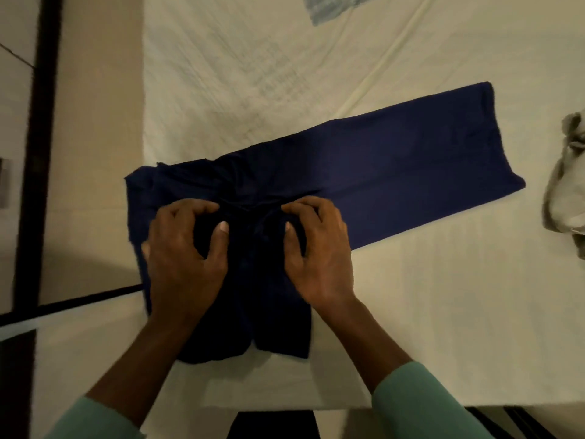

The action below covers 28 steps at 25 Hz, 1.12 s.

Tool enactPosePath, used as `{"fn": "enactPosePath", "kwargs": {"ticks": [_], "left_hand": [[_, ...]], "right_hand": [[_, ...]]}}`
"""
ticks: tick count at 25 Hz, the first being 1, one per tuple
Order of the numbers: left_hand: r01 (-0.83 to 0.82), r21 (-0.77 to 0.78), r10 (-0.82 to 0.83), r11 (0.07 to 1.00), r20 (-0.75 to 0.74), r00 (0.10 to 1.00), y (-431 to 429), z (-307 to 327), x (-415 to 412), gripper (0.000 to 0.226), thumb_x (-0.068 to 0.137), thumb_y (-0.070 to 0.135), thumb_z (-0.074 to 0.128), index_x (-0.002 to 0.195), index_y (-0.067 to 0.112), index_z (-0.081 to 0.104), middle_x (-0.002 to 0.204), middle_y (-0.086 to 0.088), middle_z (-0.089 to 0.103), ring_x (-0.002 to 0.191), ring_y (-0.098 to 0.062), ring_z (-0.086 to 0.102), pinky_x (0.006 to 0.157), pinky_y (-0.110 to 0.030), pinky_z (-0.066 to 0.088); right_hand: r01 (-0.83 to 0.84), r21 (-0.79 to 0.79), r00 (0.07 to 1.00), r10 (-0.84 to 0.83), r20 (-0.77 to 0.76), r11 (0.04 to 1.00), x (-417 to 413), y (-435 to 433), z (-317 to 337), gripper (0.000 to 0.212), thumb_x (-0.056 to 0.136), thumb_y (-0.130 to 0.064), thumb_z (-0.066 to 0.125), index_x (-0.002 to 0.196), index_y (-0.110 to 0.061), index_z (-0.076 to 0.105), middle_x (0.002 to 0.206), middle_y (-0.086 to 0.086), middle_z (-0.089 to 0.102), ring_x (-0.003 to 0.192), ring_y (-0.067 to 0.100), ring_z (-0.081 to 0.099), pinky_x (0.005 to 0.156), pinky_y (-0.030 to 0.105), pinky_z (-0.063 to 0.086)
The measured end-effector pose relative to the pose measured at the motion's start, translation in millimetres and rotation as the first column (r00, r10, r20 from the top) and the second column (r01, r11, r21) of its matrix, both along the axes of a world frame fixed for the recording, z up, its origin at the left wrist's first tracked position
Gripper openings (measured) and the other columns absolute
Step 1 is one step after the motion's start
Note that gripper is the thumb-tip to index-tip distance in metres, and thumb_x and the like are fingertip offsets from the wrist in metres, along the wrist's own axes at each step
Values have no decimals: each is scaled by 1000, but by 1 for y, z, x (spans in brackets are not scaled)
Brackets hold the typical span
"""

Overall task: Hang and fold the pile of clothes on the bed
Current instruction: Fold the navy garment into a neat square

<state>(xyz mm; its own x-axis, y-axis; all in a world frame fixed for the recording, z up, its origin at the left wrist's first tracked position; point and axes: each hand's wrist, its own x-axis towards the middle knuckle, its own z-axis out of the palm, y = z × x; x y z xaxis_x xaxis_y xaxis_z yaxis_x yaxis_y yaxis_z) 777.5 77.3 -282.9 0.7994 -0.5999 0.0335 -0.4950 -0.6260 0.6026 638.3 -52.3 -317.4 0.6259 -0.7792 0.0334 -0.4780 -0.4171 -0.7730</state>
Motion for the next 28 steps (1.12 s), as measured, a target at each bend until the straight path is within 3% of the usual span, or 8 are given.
{"fn": "enactPosePath", "kwargs": {"ticks": [3, 6, 11, 15, 17, 21, 24, 28], "left_hand": [[-320, 78, 322, 944, -4, 947, 46, -8, 26, 46, 92, 26, 73, 134, 23, 55, 138, -7, 54, 130, -27, 50, 110, -60, 42], [-527, 163, 552, 834, -252, 795, 69, -17, 65, 71, 89, 33, 79, 149, 23, 43, 151, -7, 47, 137, -28, 48, 112, -48, 44], [-472, 36, 367, 881, -681, 634, 55, -25, 110, 88, 90, 24, 81, 160, 20, 28, 137, -3, 55, 119, -20, 59, 95, -32, 51], [-393, 22, 305, 919, -671, 676, 48, -34, 130, 58, 87, 20, 83, 139, 17, 60, 114, 2, 70, 106, -19, 70, 94, -37, 60], [-397, -3, 286, 918, -690, 665, 52, -37, 134, 43, 85, 19, 85, 125, 18, 69, 110, 0, 73, 102, -18, 72, 90, -36, 62], [-384, -90, 189, 919, -755, 628, 53, -36, 145, 62, 87, 6, 80, 142, 21, 55, 118, -5, 69, 106, -17, 69, 77, -23, 60], [-381, -71, 192, 922, -771, 607, 49, -37, 153, 47, 89, 7, 79, 132, 17, 62, 114, -9, 72, 106, -24, 72, 75, -21, 59], [-312, -43, 193, 949, -703, 684, 48, -38, 152, 56, 88, 20, 82, 137, 25, 54, 116, -2, 67, 102, -19, 70, 77, -24, 58]], "right_hand": [[-67, 86, 997, 70, -27, 994, 30, 14, 8, 32, 101, -29, 59, 132, -21, 63, 130, -4, 57, 119, 14, 53, 101, 43, 49], [-143, 116, 985, 153, -84, 983, 72, 14, 22, 53, 98, -40, 66, 145, -22, 53, 141, -3, 53, 131, 17, 48, 112, 43, 41], [-332, 162, 855, 369, -365, 929, 137, 6, 30, 92, 87, -50, 77, 160, -23, 29, 148, 5, 49, 138, 29, 41, 110, 47, 42], [-422, -154, 875, 357, -327, 893, 138, 14, 27, 21, 95, -27, 69, 115, -25, 71, 107, 1, 61, 108, 26, 54, 90, 41, 44], [-431, -129, 890, 397, -226, 893, 127, 24, 23, 27, 91, -24, 71, 117, -23, 66, 118, 3, 55, 111, 24, 51, 92, 44, 48], [-350, 139, 888, 376, -267, 926, 123, 28, 9, 82, 88, -11, 75, 158, -21, 34, 136, 3, 49, 125, 20, 44, 96, 26, 42], [-419, 188, 835, 459, -305, 888, 126, 19, 6, 47, 85, -9, 72, 129, -23, 64, 99, -6, 58, 106, 21, 54, 89, 35, 49], [-679, -80, 681, 585, -440, 730, 108, 35, 10, 41, 76, -28, 82, 115, -26, 70, 111, -3, 58, 109, 24, 50, 89, 39, 35]]}}
